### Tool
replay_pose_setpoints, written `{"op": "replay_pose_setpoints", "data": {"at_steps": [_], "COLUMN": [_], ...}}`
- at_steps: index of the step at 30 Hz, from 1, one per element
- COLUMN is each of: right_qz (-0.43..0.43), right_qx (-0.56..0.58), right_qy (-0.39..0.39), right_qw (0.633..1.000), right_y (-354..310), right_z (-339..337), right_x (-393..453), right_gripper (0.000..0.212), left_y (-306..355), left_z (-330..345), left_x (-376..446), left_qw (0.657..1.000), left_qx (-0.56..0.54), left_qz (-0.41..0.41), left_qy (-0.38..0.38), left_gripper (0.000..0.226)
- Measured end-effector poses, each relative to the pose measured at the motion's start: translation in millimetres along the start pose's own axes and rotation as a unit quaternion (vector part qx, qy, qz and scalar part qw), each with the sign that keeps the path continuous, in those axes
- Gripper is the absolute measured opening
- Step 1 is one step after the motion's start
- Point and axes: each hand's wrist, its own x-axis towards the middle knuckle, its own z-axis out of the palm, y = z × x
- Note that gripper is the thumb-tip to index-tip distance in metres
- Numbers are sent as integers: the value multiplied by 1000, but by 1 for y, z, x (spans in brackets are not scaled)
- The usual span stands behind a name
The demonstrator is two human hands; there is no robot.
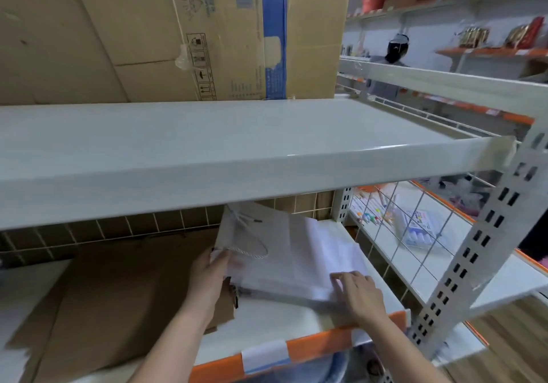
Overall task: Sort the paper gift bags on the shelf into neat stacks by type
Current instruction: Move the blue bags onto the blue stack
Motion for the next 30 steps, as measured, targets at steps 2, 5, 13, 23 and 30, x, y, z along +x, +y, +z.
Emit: {"op": "replay_pose_setpoints", "data": {"at_steps": [2,5,13,23,30], "right_qz": [8,22,-4,-35,-24], "right_qx": [-10,48,11,6,19], "right_qy": [-10,-26,-38,15,47], "right_qw": [1000,998,999,999,998], "right_y": [4,2,-14,-25,-29], "right_z": [-1,-4,1,6,-3], "right_x": [2,2,-8,-13,-15], "right_gripper": [33,78,65,45,31], "left_y": [-7,-27,-48,-44,-35], "left_z": [9,20,34,25,14], "left_x": [5,20,16,6,0], "left_qw": [999,965,709,685,716], "left_qx": [40,257,647,684,650], "left_qz": [-1,42,281,169,202], "left_qy": [-16,-21,8,-186,-154], "left_gripper": [10,12,51,77,76]}}
